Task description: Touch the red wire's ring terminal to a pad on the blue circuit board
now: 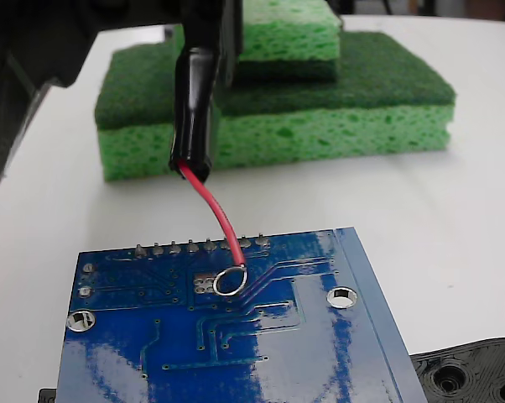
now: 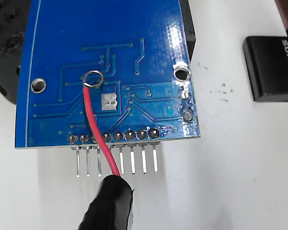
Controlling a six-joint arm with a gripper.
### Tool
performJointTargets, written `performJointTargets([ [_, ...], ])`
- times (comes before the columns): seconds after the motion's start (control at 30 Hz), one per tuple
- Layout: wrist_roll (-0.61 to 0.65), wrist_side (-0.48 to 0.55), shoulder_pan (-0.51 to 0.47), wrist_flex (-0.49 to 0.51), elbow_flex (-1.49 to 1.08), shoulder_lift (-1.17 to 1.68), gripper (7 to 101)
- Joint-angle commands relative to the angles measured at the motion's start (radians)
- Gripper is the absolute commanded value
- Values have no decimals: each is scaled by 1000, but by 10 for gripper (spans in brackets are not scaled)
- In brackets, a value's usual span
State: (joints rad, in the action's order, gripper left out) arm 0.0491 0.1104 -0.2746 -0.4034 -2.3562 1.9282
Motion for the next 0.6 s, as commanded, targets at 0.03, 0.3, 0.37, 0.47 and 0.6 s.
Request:
performJointTargets([
  [0.03, 0, 0, 0, -5, 11, 5, 1003],
  [0.3, 3, -5, -8, -9, 8, 6, 1003],
  [0.37, 5, -6, -9, -9, 8, 8, 1003],
  [0.47, 6, -8, -17, -11, 3, 14, 1003],
  [0.6, 9, 0, -28, -11, -5, 20, 1003],
])
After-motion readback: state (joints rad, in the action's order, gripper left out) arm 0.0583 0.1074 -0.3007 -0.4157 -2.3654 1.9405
